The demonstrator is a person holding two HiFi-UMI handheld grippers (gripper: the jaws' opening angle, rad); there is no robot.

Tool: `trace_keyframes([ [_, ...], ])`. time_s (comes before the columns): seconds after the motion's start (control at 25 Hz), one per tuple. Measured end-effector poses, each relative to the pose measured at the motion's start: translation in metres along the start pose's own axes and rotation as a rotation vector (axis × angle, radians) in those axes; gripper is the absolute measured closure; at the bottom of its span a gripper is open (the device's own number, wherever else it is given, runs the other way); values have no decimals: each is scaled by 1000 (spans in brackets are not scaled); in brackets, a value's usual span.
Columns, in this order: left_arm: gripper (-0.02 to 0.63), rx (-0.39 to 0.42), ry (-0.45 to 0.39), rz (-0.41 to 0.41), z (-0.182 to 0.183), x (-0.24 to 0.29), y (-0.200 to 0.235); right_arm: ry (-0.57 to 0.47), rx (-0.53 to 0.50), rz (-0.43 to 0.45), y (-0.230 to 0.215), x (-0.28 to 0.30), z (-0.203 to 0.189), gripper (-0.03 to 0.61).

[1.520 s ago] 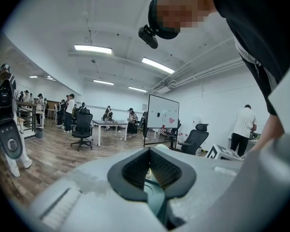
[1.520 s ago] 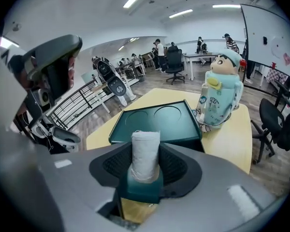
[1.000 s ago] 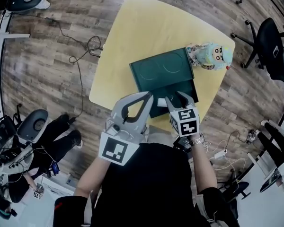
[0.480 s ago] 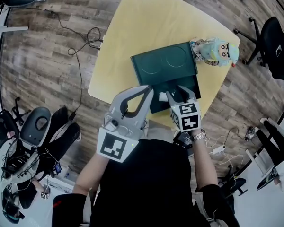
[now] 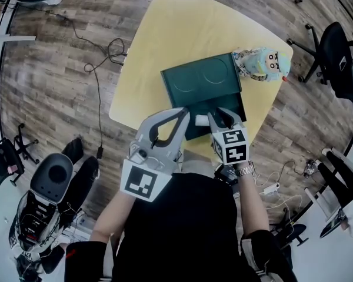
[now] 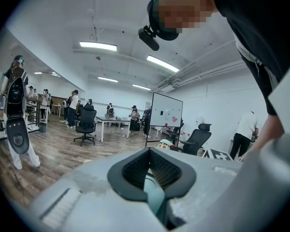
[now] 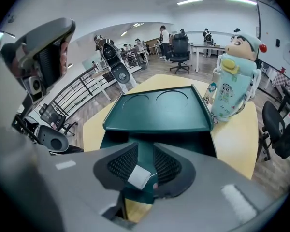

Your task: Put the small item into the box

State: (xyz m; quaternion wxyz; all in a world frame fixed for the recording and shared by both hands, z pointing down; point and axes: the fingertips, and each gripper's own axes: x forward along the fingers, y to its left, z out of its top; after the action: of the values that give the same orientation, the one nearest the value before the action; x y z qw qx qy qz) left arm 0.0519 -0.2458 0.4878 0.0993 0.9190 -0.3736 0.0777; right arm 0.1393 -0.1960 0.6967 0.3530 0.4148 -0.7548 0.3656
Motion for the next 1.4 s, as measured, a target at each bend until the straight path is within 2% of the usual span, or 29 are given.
trace_keyframes([
  [0.24,612,21,-7,-9,3,-2,-6,-35,-8,-20,-5,-8,6,575],
  [0.48,612,40,-20,-19,8,-4,-17,-72,37,-20,-10,-23,8,575],
  [1.4,612,97,-71,-22,24,-40,-59,-227,88,7,7,-87,14,575],
])
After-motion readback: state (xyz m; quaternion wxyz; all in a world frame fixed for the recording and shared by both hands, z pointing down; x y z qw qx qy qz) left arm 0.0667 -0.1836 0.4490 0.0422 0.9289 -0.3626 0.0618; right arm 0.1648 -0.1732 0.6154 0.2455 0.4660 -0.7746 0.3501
